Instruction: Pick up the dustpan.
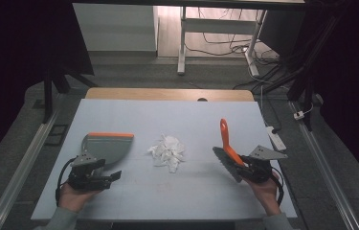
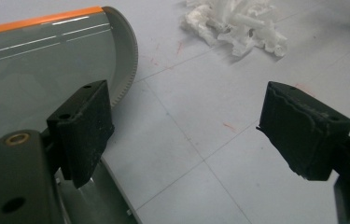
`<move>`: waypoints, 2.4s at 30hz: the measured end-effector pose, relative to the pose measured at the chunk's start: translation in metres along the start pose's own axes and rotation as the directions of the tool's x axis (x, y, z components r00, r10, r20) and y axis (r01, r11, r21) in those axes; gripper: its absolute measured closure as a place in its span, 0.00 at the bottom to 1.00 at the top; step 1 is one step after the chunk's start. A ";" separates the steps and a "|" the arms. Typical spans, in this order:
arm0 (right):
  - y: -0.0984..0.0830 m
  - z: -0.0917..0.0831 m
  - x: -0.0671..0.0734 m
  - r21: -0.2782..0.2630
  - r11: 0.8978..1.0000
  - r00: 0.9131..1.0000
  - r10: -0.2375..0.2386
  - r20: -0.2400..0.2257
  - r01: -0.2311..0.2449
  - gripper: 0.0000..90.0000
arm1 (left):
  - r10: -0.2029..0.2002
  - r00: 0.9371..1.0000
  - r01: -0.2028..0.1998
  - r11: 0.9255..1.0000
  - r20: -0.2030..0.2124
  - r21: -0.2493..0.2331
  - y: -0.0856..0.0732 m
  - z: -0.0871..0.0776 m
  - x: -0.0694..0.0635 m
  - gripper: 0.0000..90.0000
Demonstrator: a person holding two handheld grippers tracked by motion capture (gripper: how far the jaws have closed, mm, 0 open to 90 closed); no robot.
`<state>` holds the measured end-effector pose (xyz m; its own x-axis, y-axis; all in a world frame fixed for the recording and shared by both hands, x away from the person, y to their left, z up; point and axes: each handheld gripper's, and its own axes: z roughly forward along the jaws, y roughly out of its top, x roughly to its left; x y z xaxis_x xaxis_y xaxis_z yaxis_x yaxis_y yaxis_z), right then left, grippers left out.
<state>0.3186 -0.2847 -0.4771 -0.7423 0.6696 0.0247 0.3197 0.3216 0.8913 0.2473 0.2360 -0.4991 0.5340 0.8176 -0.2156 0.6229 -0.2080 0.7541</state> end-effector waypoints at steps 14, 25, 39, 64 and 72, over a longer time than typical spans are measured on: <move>-0.001 0.002 0.000 0.004 1.000 1.000 0.003 0.003 -0.003 0.78 | 0.004 1.000 -0.004 1.000 -0.003 0.007 0.003 0.003 -0.003 0.21; -0.002 0.001 -0.001 0.003 1.000 1.000 0.016 0.008 -0.016 0.78 | 0.014 1.000 -0.013 1.000 -0.022 0.020 0.009 0.004 -0.009 0.20; -0.003 0.000 -0.003 -0.005 1.000 1.000 0.029 0.003 -0.029 0.78 | -0.028 0.994 0.031 0.999 -0.103 0.033 0.036 -0.008 -0.019 0.19; -0.002 0.002 0.000 0.002 1.000 1.000 0.017 0.006 -0.017 0.78 | -0.210 0.938 0.258 0.954 -0.275 0.152 0.026 -0.033 0.015 0.12; -0.003 0.004 0.001 0.012 1.000 1.000 0.013 0.003 -0.013 0.78 | -0.239 0.925 0.304 0.932 -0.295 0.200 0.019 -0.020 0.024 0.12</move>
<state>0.3189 -0.2824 -0.4813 -0.7366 0.6755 0.0352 0.3366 0.3209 0.8853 0.2607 0.2622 -0.4780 0.1764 0.9646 -0.1960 0.8567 -0.0524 0.5132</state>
